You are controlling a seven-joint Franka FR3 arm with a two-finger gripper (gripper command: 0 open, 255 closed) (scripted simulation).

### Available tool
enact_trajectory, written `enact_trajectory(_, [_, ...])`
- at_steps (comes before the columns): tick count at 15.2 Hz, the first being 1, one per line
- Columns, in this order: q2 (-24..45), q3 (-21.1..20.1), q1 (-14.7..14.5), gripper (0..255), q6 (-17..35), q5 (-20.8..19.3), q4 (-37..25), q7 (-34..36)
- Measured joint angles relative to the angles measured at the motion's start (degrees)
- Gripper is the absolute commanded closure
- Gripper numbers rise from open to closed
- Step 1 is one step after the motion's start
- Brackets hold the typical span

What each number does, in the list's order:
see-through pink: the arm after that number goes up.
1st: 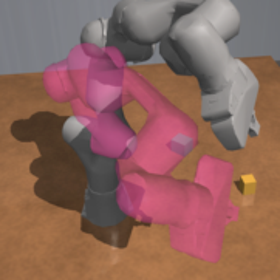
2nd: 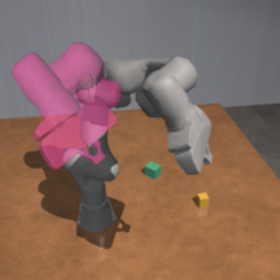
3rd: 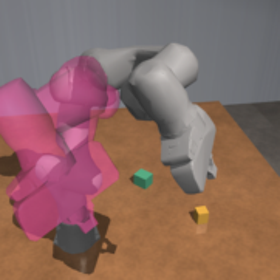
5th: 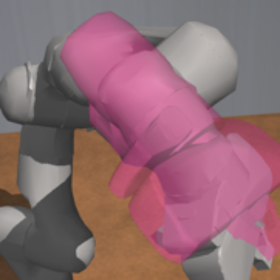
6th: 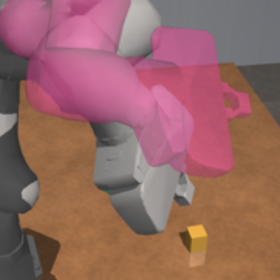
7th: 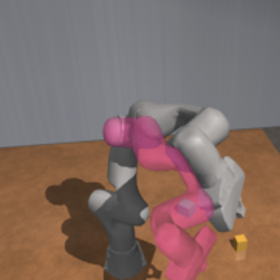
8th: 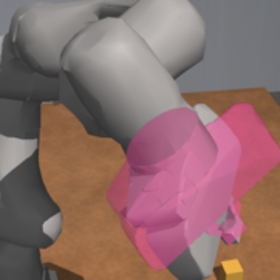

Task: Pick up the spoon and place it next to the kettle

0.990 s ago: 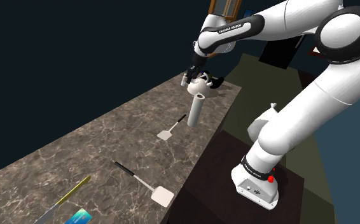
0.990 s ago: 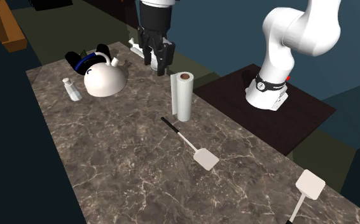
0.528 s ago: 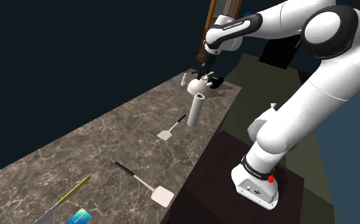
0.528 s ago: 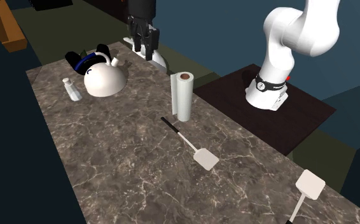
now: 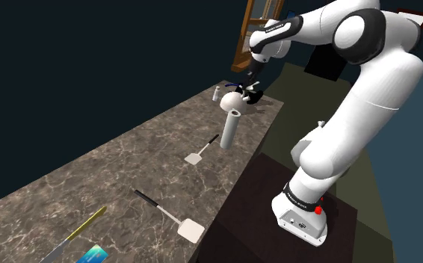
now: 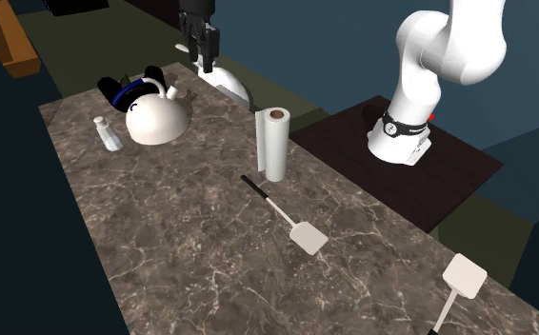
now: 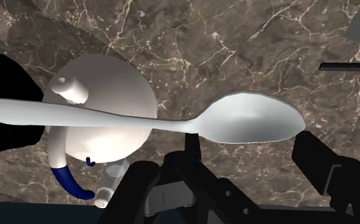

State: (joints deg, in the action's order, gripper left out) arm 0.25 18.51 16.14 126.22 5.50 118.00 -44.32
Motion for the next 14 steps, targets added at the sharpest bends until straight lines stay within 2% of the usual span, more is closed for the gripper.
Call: enact_trajectory(14, [5.09,0.24,0.63,255,9.57,3.37,5.05,-3.79])
